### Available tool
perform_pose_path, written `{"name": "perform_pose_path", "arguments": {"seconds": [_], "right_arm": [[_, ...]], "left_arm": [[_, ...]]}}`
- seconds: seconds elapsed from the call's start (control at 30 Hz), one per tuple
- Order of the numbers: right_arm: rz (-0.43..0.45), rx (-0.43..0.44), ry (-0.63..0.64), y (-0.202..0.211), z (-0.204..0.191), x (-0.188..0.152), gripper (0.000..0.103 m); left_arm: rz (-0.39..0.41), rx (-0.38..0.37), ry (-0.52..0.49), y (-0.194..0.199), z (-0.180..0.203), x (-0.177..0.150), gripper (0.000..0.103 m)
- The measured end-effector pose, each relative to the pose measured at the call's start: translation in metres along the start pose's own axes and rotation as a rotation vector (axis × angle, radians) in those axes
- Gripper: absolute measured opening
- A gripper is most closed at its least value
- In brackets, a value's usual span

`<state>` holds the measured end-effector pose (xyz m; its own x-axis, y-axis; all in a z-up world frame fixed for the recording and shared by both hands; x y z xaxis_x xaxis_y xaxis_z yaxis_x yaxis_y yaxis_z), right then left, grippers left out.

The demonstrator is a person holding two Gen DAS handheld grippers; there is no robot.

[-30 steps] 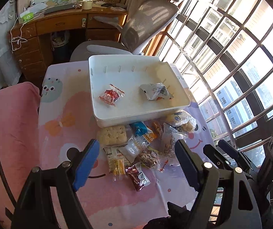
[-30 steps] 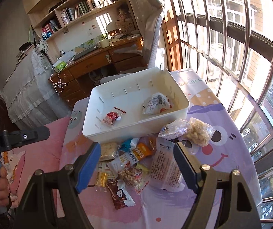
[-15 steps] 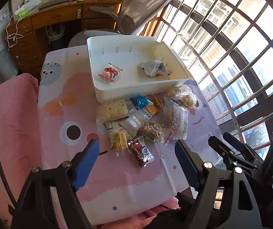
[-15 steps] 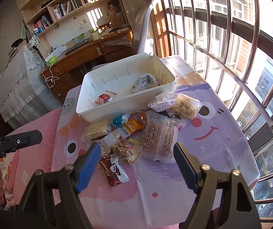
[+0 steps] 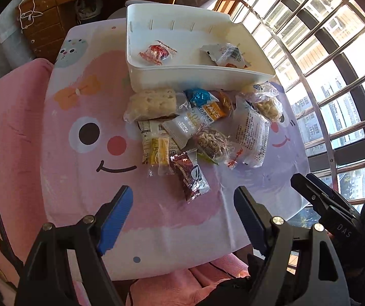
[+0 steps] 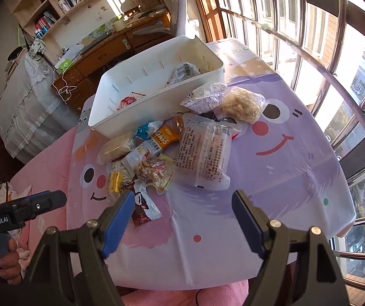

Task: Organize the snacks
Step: 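Withdraw both tools from the basket back toward the snack pile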

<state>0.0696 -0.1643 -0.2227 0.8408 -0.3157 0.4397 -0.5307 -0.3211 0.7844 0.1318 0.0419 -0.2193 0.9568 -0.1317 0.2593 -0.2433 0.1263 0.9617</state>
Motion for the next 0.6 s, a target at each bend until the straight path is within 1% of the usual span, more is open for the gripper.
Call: {"name": "perform_pose_path", "arguments": {"seconds": [0.3,0.47,0.6], "right_arm": [[-0.171,0.095,-0.026,-0.034,0.032,0.012,0.079],[-0.265,0.112,-0.007,-0.055,0.046,0.020,0.079],[-0.335,0.117,0.025,-0.074,0.054,0.027,0.079]], "left_arm": [[-0.075,0.058,0.151,-0.037,0.016,-0.011,0.080],[-0.094,0.098,0.225,-0.058,0.026,-0.015,0.080],[-0.090,0.142,0.281,-0.075,0.031,-0.016,0.080]]}}
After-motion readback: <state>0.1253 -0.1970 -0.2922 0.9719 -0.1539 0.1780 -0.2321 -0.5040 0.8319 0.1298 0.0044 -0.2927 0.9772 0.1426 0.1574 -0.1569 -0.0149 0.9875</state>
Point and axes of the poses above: each gripper's, at about its wrist camera, not at the fingertips, and y roughly against the way its jaws point, z to its right, x to its top, the point moved 4 cm from there along -y, roughly the way its jaws point, and after that the axes turned 11 degrees about x, right-handed, at the moved point
